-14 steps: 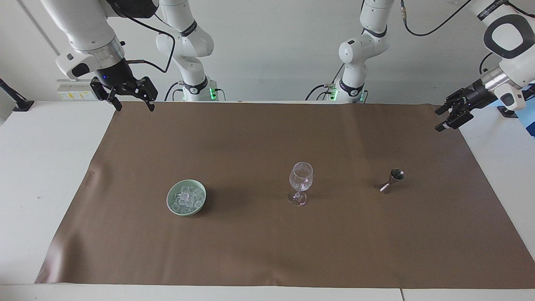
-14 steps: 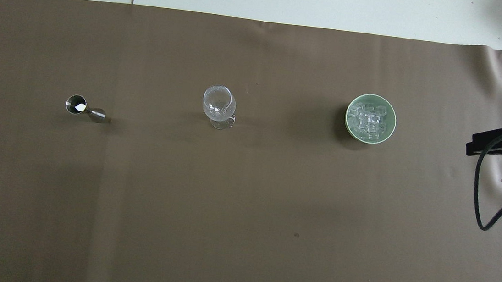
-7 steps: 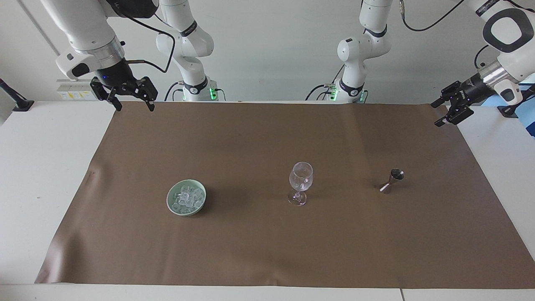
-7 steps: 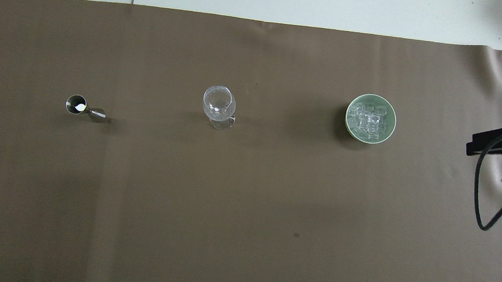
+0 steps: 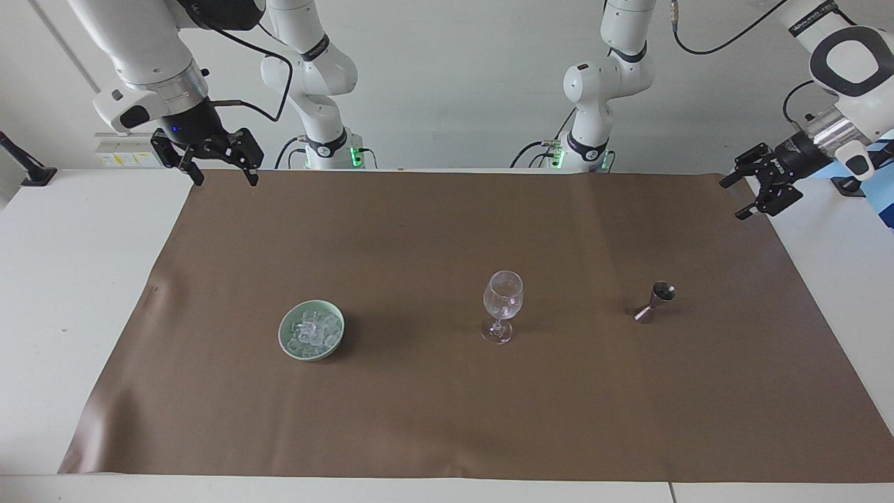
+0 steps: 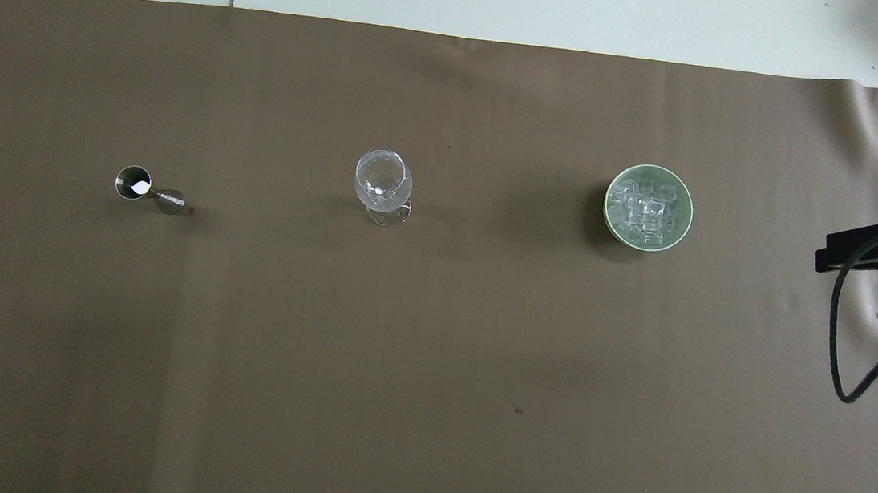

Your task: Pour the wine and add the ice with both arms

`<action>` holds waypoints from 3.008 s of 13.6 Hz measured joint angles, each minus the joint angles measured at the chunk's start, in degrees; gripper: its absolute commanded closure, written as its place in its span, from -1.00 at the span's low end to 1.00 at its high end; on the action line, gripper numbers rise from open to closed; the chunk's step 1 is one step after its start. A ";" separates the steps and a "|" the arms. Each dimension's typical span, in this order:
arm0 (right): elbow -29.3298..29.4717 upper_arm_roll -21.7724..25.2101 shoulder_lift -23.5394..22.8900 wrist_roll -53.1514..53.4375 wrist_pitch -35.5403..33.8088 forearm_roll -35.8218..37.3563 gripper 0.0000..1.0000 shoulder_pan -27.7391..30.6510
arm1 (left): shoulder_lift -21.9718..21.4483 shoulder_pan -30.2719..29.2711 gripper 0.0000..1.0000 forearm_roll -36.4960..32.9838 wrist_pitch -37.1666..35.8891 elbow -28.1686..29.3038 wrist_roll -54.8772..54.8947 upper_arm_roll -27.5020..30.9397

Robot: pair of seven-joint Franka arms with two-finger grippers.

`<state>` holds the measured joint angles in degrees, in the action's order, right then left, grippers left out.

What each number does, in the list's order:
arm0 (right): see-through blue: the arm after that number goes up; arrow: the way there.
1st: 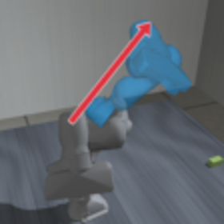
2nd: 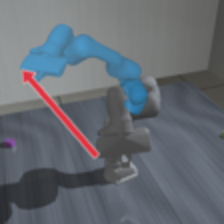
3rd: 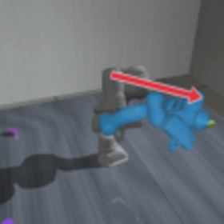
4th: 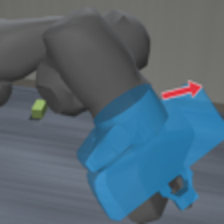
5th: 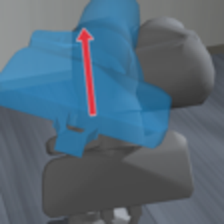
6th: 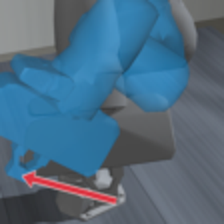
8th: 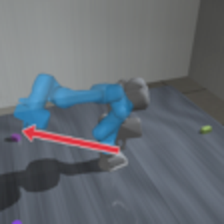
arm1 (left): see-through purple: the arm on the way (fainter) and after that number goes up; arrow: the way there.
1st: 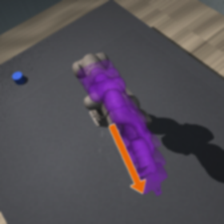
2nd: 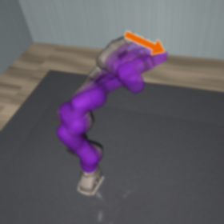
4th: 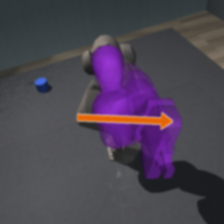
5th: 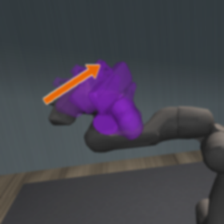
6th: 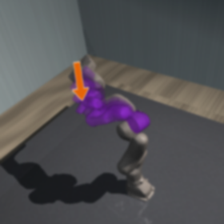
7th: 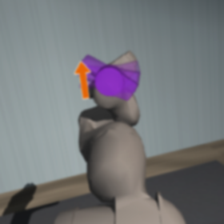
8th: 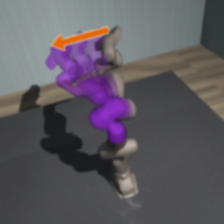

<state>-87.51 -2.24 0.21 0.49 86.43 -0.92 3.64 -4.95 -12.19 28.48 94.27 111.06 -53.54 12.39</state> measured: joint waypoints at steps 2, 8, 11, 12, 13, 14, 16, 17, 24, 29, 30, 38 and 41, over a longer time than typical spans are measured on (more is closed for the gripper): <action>0.00 0.00 0.00 0.00 0.00 0.00 -1.00 0.00 | 0.00 -0.01 -1.00 2.30 0.74 0.47 -0.78 1.72; 0.00 0.00 0.00 0.00 0.00 0.00 -1.00 0.00 | 0.10 0.01 -1.00 7.99 4.52 4.01 -2.80 3.14; 0.00 0.00 0.00 0.00 0.00 0.00 -1.00 0.00 | 0.76 0.03 -1.00 11.13 6.02 5.84 -2.86 3.13; 0.00 0.00 0.00 0.00 0.00 0.00 -1.00 0.00 | 1.09 0.03 -1.00 12.20 6.13 6.46 -2.87 3.13; 0.00 0.00 0.00 0.00 0.00 0.00 -1.00 0.00 | 1.40 0.05 -1.00 13.35 6.36 7.48 -2.79 3.13; 0.00 0.00 0.00 0.00 0.00 0.00 -1.00 0.00 | 1.69 0.08 -1.00 13.98 6.81 8.49 -2.52 3.12; 0.00 0.00 0.00 0.00 0.00 0.00 -1.00 0.00 | 2.29 0.12 -1.00 15.44 7.39 10.49 -1.49 3.12; 0.00 0.00 0.00 0.00 0.00 0.00 -1.00 0.00 | 2.55 0.13 -1.00 16.26 7.51 11.38 -0.57 3.12; 0.00 0.00 0.00 0.00 0.00 0.00 -1.00 0.00 | 4.01 2.48 -1.00 23.69 15.41 17.73 2.14 3.08; 0.00 0.00 0.00 0.00 0.00 0.00 -1.00 0.00 | 5.55 3.25 -1.00 29.14 21.38 19.53 3.79 2.96; 0.00 0.00 0.00 0.00 0.00 0.00 -1.00 0.00 | 5.75 3.91 -1.00 31.52 23.66 20.42 3.97 2.86; 0.00 0.00 0.00 0.00 0.00 0.00 -1.00 0.00 | 9.18 5.03 -1.00 44.09 26.18 21.95 10.26 2.69; 0.00 0.00 0.00 0.00 0.00 0.00 -1.00 0.00 | 10.36 5.14 -1.00 46.33 26.18 21.96 11.67 2.61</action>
<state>-87.51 -2.24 0.21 0.49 86.43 -0.92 3.64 5.41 -7.04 74.81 120.46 133.02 -41.88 14.99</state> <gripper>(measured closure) 0.000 0.000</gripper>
